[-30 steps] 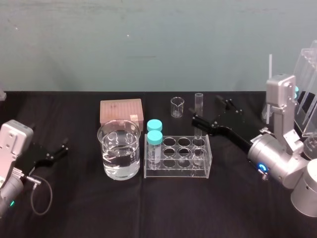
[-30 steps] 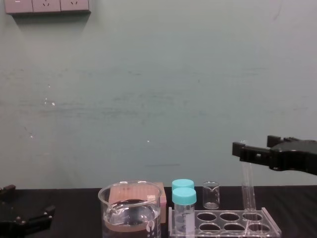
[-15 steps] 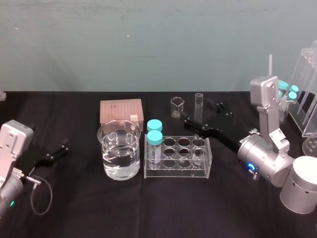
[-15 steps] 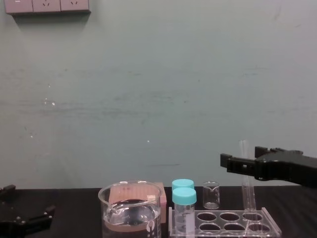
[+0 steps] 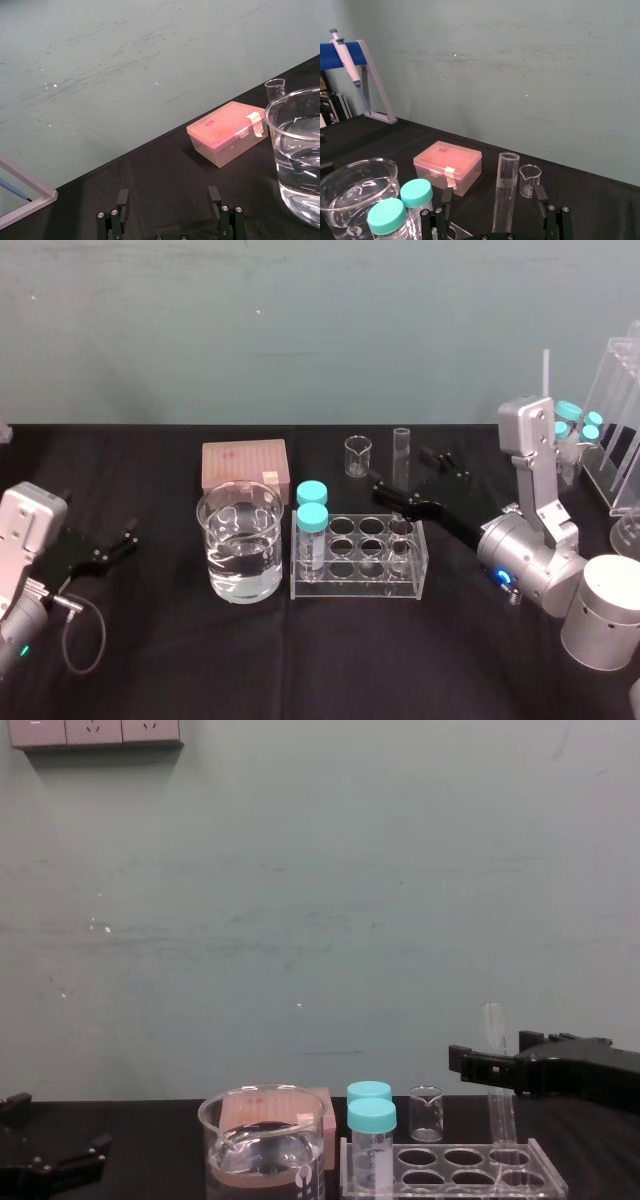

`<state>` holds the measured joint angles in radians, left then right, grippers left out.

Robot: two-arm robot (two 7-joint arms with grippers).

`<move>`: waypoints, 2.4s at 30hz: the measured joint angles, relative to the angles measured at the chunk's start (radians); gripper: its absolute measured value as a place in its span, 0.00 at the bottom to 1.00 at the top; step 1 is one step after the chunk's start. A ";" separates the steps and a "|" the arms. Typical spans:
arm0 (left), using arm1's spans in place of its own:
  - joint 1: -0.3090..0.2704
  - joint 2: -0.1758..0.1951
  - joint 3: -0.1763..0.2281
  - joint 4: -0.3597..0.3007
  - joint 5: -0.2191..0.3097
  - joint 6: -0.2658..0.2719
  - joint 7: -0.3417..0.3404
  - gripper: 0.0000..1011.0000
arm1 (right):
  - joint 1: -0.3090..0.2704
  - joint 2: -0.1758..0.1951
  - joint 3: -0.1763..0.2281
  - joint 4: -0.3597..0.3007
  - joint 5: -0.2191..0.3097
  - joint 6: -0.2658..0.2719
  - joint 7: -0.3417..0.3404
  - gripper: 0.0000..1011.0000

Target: Hold the test tube with one hand and immerse one end into the beaker, then return it to the test tube rack.

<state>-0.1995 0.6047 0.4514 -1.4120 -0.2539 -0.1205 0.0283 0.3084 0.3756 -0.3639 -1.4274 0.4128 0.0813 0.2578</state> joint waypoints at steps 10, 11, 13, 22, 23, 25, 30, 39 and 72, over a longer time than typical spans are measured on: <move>0.000 0.000 0.000 0.000 0.000 0.000 0.000 0.99 | 0.004 -0.016 0.018 0.023 -0.023 0.024 0.005 0.99; 0.000 0.000 0.000 0.000 0.000 0.000 0.000 0.99 | 0.004 -0.017 0.020 0.024 -0.025 0.025 0.006 0.99; 0.000 0.000 0.000 0.000 0.000 0.000 0.000 0.99 | 0.004 -0.019 0.023 0.025 -0.027 0.027 0.009 0.99; 0.000 0.000 0.000 0.000 0.000 0.000 0.000 0.99 | 0.004 -0.026 0.036 0.028 -0.048 0.040 0.018 0.99; 0.000 0.000 0.000 0.000 0.000 0.000 0.000 0.99 | 0.004 -0.026 0.036 0.028 -0.048 0.040 0.018 0.99; 0.000 0.000 0.000 0.000 0.000 0.000 0.000 0.99 | 0.004 -0.026 0.036 0.028 -0.048 0.040 0.018 0.99; 0.000 0.000 0.000 0.000 0.000 0.000 0.000 0.99 | 0.004 -0.025 0.036 0.028 -0.046 0.039 0.018 0.99; 0.000 0.000 0.000 0.000 0.000 0.000 0.000 0.99 | 0.003 -0.025 0.035 0.027 -0.044 0.038 0.018 0.81; 0.000 0.000 0.000 0.000 0.000 0.000 0.000 0.99 | 0.002 -0.024 0.035 0.026 -0.041 0.035 0.018 0.21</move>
<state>-0.1996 0.6047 0.4514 -1.4120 -0.2539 -0.1205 0.0283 0.3109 0.3516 -0.3294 -1.4015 0.3721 0.1163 0.2761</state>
